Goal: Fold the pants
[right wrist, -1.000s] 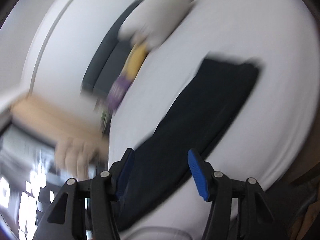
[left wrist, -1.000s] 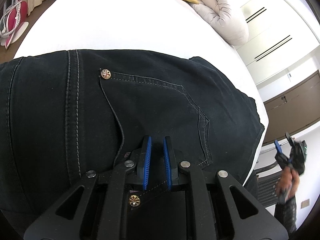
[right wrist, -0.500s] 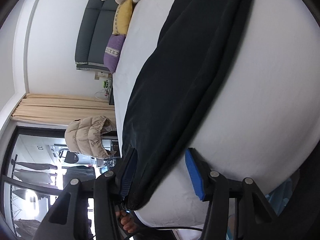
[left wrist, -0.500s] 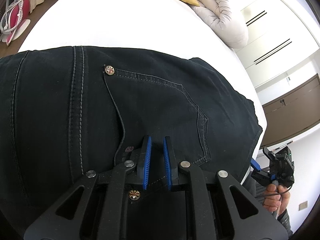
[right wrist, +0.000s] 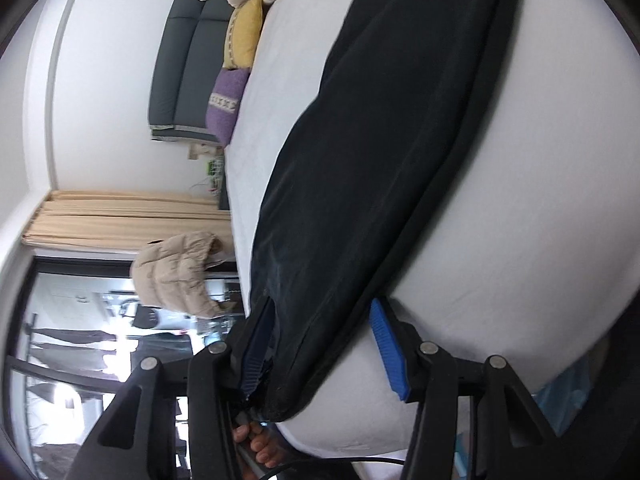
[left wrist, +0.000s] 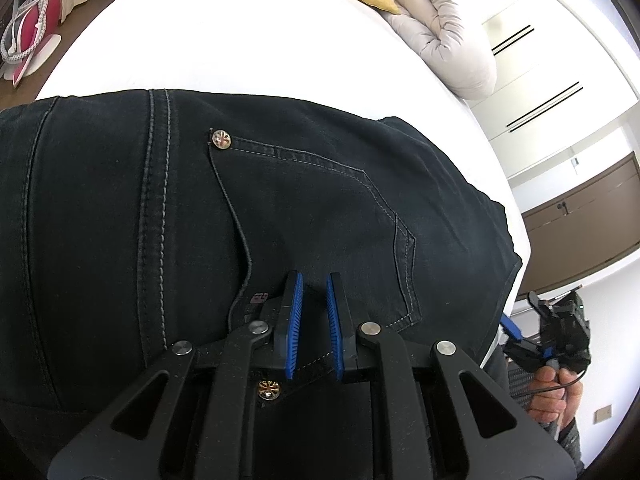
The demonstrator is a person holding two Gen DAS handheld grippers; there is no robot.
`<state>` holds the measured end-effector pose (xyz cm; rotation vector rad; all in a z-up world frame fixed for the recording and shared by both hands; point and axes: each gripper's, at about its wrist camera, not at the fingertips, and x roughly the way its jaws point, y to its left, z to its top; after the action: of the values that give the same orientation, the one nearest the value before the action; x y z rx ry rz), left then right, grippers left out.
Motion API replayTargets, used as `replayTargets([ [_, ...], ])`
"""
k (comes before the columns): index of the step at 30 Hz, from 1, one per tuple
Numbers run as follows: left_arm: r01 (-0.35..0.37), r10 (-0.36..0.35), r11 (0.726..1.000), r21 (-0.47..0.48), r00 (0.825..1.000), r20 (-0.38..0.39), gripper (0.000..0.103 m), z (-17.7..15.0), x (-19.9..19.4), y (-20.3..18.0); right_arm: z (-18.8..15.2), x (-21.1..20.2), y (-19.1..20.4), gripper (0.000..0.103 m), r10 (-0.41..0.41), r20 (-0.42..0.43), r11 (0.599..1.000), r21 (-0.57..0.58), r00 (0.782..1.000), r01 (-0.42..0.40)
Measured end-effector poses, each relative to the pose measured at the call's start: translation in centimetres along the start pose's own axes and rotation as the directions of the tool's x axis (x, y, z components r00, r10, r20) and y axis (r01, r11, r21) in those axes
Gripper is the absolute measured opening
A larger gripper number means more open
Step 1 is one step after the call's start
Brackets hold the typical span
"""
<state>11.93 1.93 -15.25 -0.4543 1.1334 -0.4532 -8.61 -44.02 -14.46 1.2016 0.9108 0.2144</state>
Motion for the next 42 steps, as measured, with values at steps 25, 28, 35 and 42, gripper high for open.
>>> replayTargets([
  [25, 0.008, -0.008, 1.000, -0.001, 1.000, 0.006, 0.013, -0.1, -0.3, 0.3, -0.2, 4.9, -0.3, 0.037, 0.014, -0.075, 0.998, 0.064, 0.997, -0.010],
  [28, 0.007, -0.007, 1.000, 0.000, 1.000, 0.005, 0.013, -0.2, -0.3, 0.3, 0.3, 4.9, -0.9, 0.021, 0.005, -0.041, 0.997, 0.076, 0.999, -0.002],
  [35, 0.004, -0.004, 1.000, 0.001, 1.000, 0.006, 0.013, -0.1, -0.3, 0.3, 0.1, 4.2, -2.2, 0.000, -0.011, -0.003, 0.998, 0.059, 1.000, 0.011],
  [42, 0.004, -0.004, 1.000, 0.000, 1.000, 0.004, 0.013, -0.1, -0.1, 0.2, -0.5, 2.7, -2.3, 0.000, -0.018, 0.040, 1.000, 0.005, 0.999, 0.018],
])
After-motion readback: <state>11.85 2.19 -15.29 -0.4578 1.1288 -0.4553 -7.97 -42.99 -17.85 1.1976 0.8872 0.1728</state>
